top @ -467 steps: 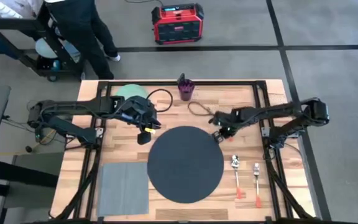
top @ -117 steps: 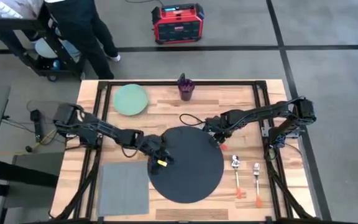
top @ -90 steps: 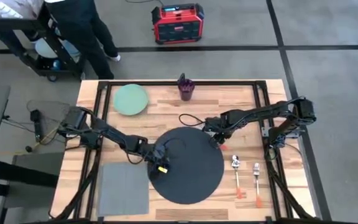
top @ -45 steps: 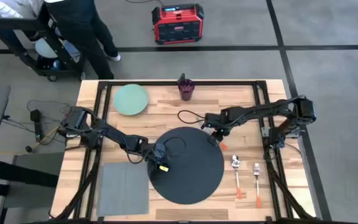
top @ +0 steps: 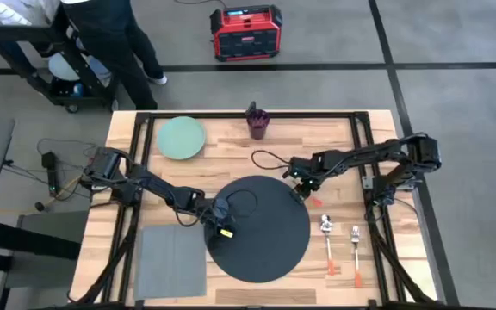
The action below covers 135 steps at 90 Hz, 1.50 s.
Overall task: Set table place
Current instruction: Move the table knife to the table mat
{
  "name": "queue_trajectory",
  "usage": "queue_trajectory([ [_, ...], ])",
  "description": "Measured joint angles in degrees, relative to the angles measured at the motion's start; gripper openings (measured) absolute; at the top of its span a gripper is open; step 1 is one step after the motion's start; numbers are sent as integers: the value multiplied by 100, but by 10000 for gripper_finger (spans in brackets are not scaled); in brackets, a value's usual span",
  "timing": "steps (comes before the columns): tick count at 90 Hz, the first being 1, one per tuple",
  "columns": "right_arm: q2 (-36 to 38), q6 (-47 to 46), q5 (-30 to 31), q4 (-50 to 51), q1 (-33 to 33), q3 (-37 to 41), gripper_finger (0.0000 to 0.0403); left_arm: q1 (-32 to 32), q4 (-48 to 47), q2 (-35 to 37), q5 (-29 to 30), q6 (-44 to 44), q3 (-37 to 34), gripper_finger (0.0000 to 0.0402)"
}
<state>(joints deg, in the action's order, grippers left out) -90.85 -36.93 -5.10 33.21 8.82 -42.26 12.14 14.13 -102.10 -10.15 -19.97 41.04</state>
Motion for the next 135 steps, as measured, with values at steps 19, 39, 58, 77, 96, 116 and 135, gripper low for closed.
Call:
queue_trajectory([
  [19,-12,-68,14,178,38,8,46,0,-4,-2,7,48,0,47],
  [39,-14,-299,-240,299,120,16,2,0,-15,-4,15,131,0,47],
  [58,122,-237,-111,574,-208,-475,0,0,-10,-4,17,174,-3,47],
  [77,125,-264,-83,816,-819,-1394,1,0,-8,-7,20,256,-3,47],
  [96,133,-570,362,872,-1464,-1695,2,0,-6,-9,33,278,-3,47],
  [116,136,-481,456,1021,-1130,-1210,46,0,-1,-9,35,278,-4,47],
  [135,144,-470,0,312,-783,-953,111,0,20,-11,37,271,-5,47],
])
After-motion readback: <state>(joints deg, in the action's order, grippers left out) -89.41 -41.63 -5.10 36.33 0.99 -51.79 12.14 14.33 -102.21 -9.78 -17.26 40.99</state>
